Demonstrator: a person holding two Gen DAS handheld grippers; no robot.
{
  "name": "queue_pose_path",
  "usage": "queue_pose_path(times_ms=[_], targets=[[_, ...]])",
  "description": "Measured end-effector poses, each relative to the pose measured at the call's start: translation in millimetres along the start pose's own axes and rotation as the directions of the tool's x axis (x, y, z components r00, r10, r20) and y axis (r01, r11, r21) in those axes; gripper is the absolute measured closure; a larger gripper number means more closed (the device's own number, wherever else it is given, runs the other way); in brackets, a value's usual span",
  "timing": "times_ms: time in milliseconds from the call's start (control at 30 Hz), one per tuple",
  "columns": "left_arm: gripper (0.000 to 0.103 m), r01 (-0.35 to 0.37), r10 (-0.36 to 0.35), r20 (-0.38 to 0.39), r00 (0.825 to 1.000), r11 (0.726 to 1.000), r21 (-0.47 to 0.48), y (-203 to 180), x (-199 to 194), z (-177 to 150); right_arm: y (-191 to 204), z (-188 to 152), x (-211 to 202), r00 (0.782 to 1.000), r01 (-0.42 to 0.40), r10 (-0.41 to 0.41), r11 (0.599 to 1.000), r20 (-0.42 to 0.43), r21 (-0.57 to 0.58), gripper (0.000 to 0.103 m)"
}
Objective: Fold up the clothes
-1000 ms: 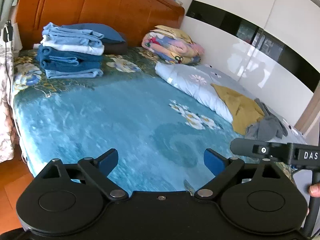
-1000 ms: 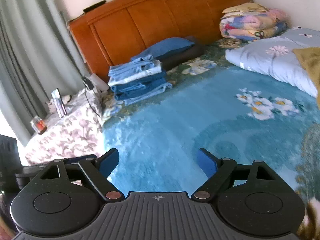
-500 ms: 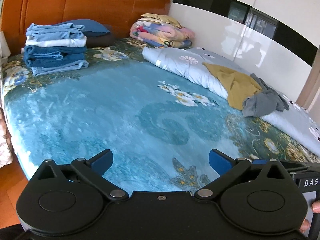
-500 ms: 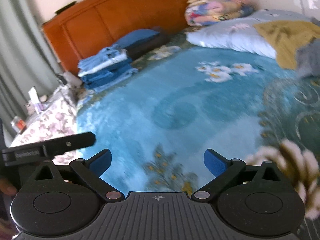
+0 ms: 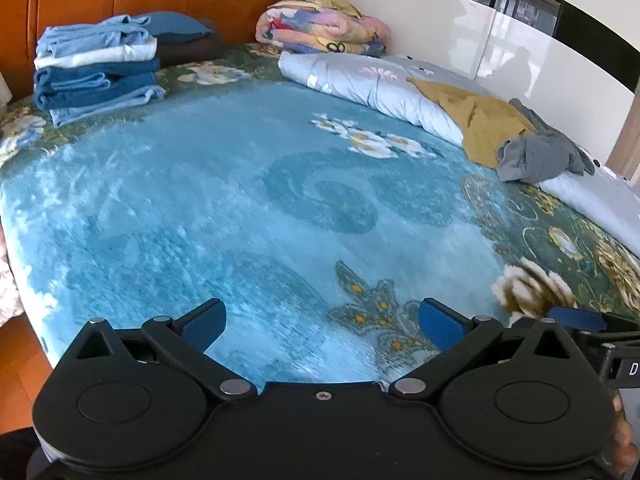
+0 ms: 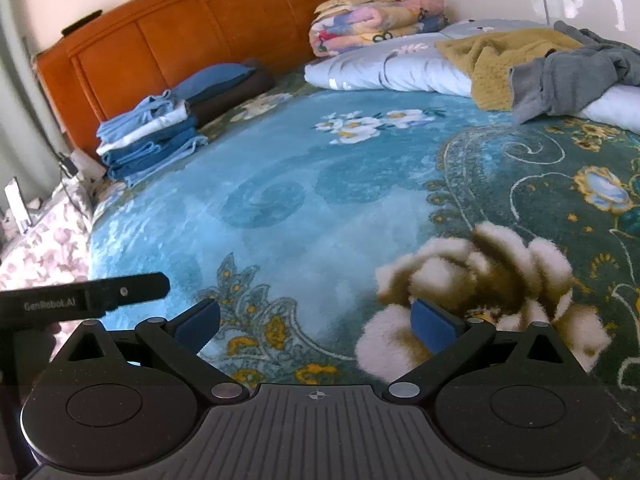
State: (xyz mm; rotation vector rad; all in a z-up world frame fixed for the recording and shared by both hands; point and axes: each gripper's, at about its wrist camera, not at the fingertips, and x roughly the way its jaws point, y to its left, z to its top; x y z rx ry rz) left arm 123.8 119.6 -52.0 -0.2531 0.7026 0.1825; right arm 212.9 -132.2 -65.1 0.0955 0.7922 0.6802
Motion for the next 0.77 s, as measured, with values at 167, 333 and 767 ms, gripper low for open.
queue_pose_path(times_ms=[167,333,767], targets=[[0.002,-0.005,0.006,-0.011,1.0,1.0,0.014,-3,6,-4,-2,0,7,1.0,-0.004,0.004,1.0,-0.018,0.003,0.001],[0.001,-0.003,0.003,-0.01,1.0,1.0,0.02,-4,9,-6,-4,0,13,0.999,-0.005,0.006,1.0,-0.032,0.008,0.001],[0.001,-0.06,0.06,0.007,0.998,0.998,0.032,-4,19,-8,-6,2,23,0.999,-0.005,0.005,1.0,-0.054,0.002,0.001]])
